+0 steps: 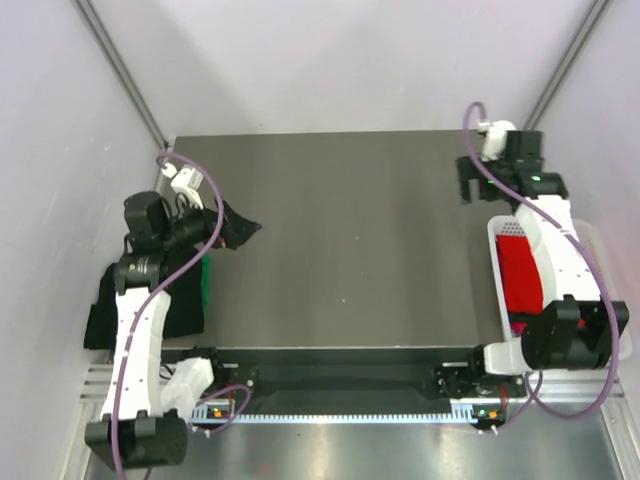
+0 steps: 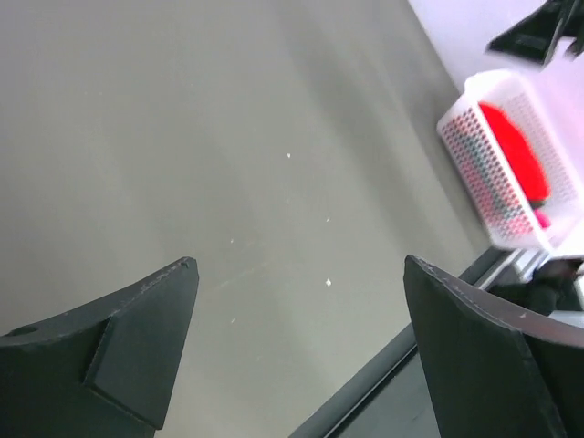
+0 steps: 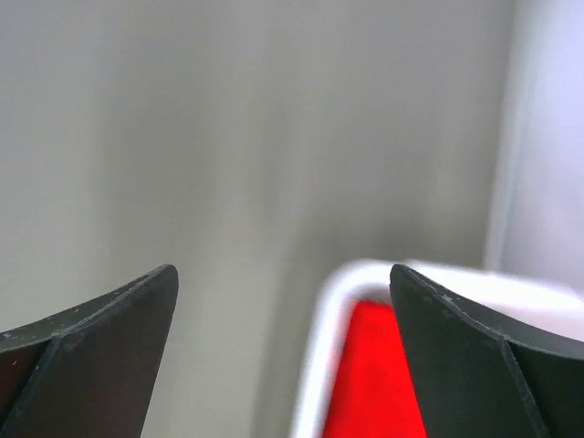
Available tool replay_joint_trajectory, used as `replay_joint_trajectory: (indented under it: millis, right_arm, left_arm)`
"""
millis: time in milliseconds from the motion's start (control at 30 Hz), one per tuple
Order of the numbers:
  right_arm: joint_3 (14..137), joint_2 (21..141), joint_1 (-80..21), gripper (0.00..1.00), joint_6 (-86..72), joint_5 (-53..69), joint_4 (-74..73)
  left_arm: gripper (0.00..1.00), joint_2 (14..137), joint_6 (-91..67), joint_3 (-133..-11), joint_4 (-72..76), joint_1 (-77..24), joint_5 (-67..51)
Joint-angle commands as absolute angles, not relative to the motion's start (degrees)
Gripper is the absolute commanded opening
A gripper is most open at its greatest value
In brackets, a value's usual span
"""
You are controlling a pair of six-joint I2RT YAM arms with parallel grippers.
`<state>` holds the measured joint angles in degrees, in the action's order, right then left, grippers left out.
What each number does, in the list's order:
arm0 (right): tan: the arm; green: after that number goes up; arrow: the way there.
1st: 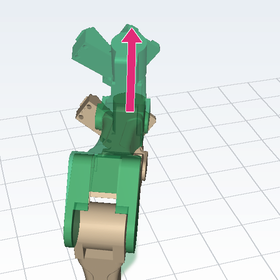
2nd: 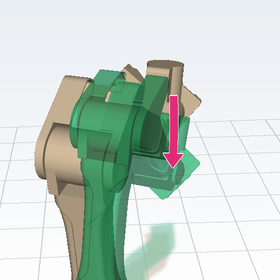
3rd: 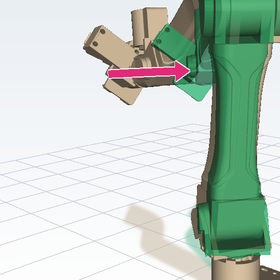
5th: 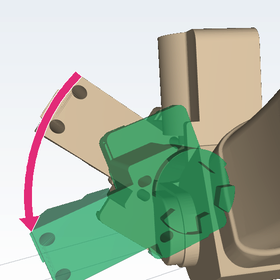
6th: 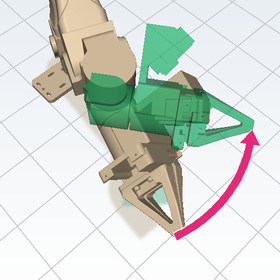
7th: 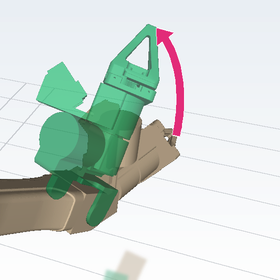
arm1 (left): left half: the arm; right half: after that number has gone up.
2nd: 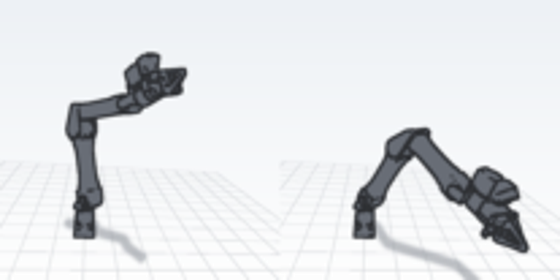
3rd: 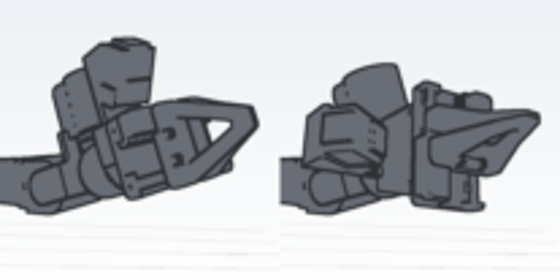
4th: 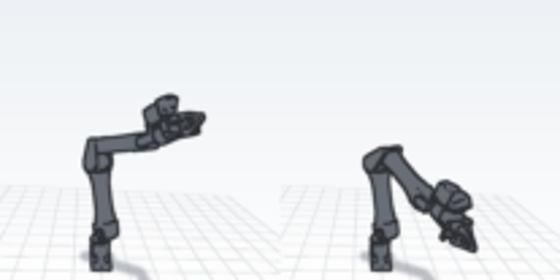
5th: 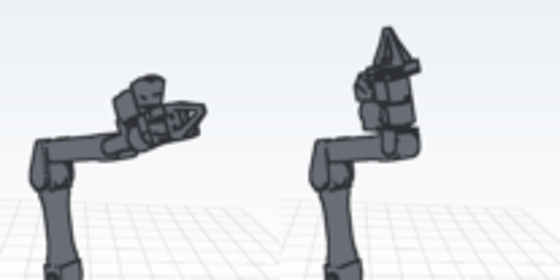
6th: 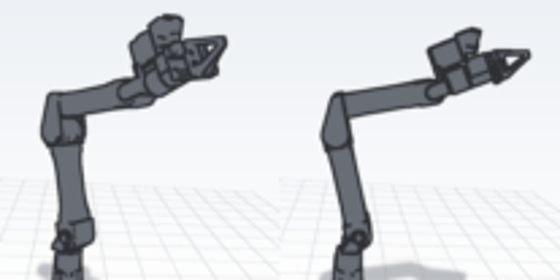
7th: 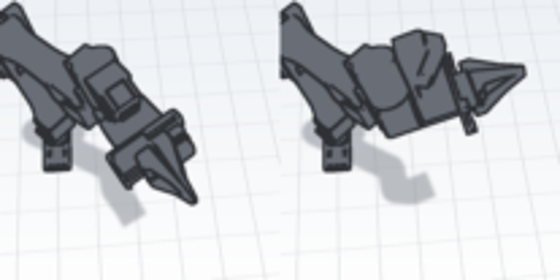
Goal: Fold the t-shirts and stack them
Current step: Grab the tshirt from the pile
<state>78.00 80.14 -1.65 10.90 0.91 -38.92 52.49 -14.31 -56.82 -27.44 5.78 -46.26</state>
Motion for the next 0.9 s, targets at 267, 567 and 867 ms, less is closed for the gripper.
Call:
replay_joint_trajectory:
  millis: [267,567,867]
  right_arm:
    - [73.83,79.97,21.44,0.86,18.19,7.91,-48.69]
    - [66.37,84.29,22.94,0.66,20.21,6.07,-46.95]
    - [61.36,84.20,24.70,0.65,20.56,3.61,-41.23]
  left_arm:
    - [0.84,51.94,7.82,-63.28,-53.61,5.89,-31.73]
    - [0.84,50.89,8.35,-60.20,-50.71,5.89,-29.80]
    - [0.83,55.10,10.72,-62.48,-54.66,5.89,-30.14]
